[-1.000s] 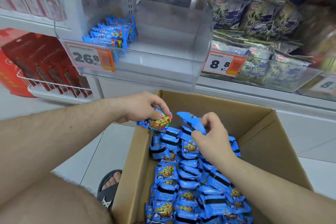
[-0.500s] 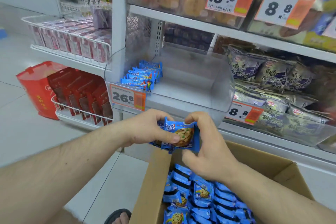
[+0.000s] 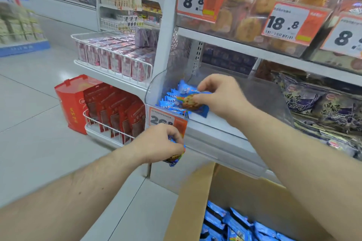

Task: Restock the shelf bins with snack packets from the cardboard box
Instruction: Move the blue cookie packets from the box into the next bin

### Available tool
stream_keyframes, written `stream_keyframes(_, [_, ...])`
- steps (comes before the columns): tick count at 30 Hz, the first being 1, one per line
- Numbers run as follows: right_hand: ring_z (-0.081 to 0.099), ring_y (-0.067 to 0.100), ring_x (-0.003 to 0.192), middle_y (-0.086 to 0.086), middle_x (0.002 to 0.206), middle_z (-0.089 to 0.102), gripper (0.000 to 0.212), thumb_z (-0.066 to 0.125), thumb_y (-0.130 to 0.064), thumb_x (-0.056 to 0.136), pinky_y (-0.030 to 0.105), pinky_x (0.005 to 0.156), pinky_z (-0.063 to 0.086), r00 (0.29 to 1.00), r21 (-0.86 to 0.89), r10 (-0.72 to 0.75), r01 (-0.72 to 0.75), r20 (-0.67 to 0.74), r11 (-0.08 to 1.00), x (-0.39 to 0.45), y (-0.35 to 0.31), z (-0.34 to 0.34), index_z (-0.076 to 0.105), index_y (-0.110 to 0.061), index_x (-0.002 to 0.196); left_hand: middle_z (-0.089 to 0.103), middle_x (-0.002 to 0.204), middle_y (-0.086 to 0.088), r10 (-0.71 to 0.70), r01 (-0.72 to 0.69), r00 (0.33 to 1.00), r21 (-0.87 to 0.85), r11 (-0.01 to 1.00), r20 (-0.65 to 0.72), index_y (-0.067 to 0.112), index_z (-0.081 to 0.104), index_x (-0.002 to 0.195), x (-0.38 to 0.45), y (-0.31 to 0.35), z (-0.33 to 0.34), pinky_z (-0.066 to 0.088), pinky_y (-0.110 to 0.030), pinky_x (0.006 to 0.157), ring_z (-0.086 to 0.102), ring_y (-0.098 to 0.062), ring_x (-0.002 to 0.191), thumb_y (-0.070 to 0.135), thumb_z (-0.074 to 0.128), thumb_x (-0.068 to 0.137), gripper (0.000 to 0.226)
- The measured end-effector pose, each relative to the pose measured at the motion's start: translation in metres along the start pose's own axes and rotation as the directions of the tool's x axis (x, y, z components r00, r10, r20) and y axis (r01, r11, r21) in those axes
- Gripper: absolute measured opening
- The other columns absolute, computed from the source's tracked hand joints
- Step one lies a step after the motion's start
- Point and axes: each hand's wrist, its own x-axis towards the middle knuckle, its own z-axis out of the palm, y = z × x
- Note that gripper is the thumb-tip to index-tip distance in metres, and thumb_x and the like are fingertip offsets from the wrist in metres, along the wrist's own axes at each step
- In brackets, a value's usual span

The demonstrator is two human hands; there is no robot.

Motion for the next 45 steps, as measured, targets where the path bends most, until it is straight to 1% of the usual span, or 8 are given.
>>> stream_keyframes(5, [0.05, 0.011, 0.058, 0.0, 0.065, 0.058, 0.026, 0.079, 0.005, 0.069, 0.017, 0.049, 0.04, 0.943, -0.068, 0.169, -0.156, 0.287, 0.985, 0.023, 0.005, 0.04, 0.062, -0.014, 0.068, 0.062, 0.081, 0.017, 0.011, -0.012, 0.999, -0.01, 1.0, -0.053, 0.026, 0.072, 0.081, 0.002, -0.004, -0.006, 0.034, -0.008, 0.046, 0.055, 0.002, 0.065, 0.019, 0.065, 0.077, 0.01])
stream_keyframes(13, [0.059, 0.006, 0.065, -0.009, 0.068, 0.068, 0.034, 0.051, 0.006, 0.083, 0.022, 0.063, 0.054, 0.854, -0.286, 0.287, -0.172, 0.434, 0.943, 0.027, 0.008, 0.058, 0.076, -0.017, 0.084, 0.059, 0.086, 0.019, 0.018, -0.019, 0.999, -0.01, 1.0, -0.032, 0.028, 0.072, 0.084, 0.005, -0.008, -0.007, 0.036, -0.005, 0.047, 0.056, -0.001, 0.075, 0.012, 0.06, 0.078, 0.021])
stream_keyframes(17, [0.054, 0.017, 0.082, 0.014, 0.105, 0.071, 0.03, 0.05, 0.004, 0.086, 0.032, 0.077, 0.048, 0.764, -0.176, 0.331, -0.282, 0.554, 0.943, 0.026, -0.001, 0.053, 0.07, -0.001, 0.108, 0.067, 0.094, 0.016, 0.069, -0.069, 0.998, -0.051, 0.996, 0.009, 0.032, 0.071, 0.079, 0.002, -0.005, -0.011, 0.045, -0.012, 0.058, 0.061, -0.004, 0.082, 0.011, 0.059, 0.075, 0.024])
stream_keyframes(24, [0.057, 0.017, 0.057, 0.005, 0.082, 0.068, 0.013, 0.057, -0.011, 0.088, 0.029, 0.056, 0.044, 0.961, 0.05, 0.208, -0.22, 0.181, 0.974, 0.01, 0.0, 0.005, 0.067, -0.016, 0.082, 0.064, 0.105, 0.017, 0.232, -0.262, 0.964, -0.35, 0.899, -0.126, 0.05, 0.065, 0.096, -0.005, 0.019, -0.027, 0.056, -0.043, 0.084, 0.068, -0.023, 0.094, 0.013, 0.065, 0.07, 0.046])
stream_keyframes(30, [0.054, 0.01, 0.065, 0.008, 0.085, 0.068, 0.028, 0.078, -0.013, 0.071, 0.027, 0.062, 0.048, 0.896, -0.037, 0.041, -0.028, 0.442, 0.999, -0.027, 0.0, -0.034, 0.069, -0.014, 0.098, 0.062, 0.117, 0.004, 0.309, -0.378, 0.926, -0.517, 0.769, -0.217, 0.052, 0.042, 0.118, 0.013, 0.036, -0.013, 0.058, -0.052, 0.074, 0.068, -0.019, 0.099, 0.003, 0.069, 0.075, 0.07])
stream_keyframes(34, [0.057, 0.012, 0.066, 0.002, 0.076, 0.067, 0.019, 0.079, -0.006, 0.076, 0.029, 0.069, 0.049, 0.975, -0.083, 0.11, -0.095, 0.194, 0.992, 0.001, 0.017, -0.048, 0.069, -0.012, 0.09, 0.054, 0.112, 0.015, 0.242, -0.357, 0.89, -0.263, 0.896, -0.387, 0.039, 0.037, 0.127, 0.035, 0.044, 0.0, 0.054, -0.021, 0.075, 0.06, -0.003, 0.099, 0.009, 0.066, 0.082, 0.061])
stream_keyframes(39, [0.059, 0.017, 0.079, 0.005, 0.087, 0.067, 0.019, 0.082, -0.016, 0.074, 0.025, 0.066, 0.048, 0.944, -0.292, 0.326, -0.328, -0.058, 0.898, 0.069, 0.072, -0.059, 0.069, -0.014, 0.088, 0.065, 0.094, 0.01, 0.299, -0.214, 0.87, 0.246, 0.945, -0.392, 0.03, 0.066, 0.087, 0.053, 0.048, 0.011, 0.039, -0.034, 0.088, 0.057, -0.014, 0.097, 0.042, 0.051, 0.079, 0.021])
stream_keyframes(45, [0.064, 0.027, 0.103, 0.01, 0.114, 0.067, 0.034, 0.068, -0.023, 0.086, 0.037, 0.09, 0.054, 0.937, -0.627, 0.35, -0.271, 0.003, 0.73, 0.113, 0.12, -0.018, 0.066, -0.006, 0.115, 0.054, 0.065, 0.002, 0.275, -0.127, 0.905, 0.409, 0.903, -0.326, 0.019, 0.041, 0.056, 0.057, 0.047, 0.029, 0.038, -0.034, 0.082, 0.052, -0.025, 0.079, 0.036, 0.051, 0.084, 0.035])
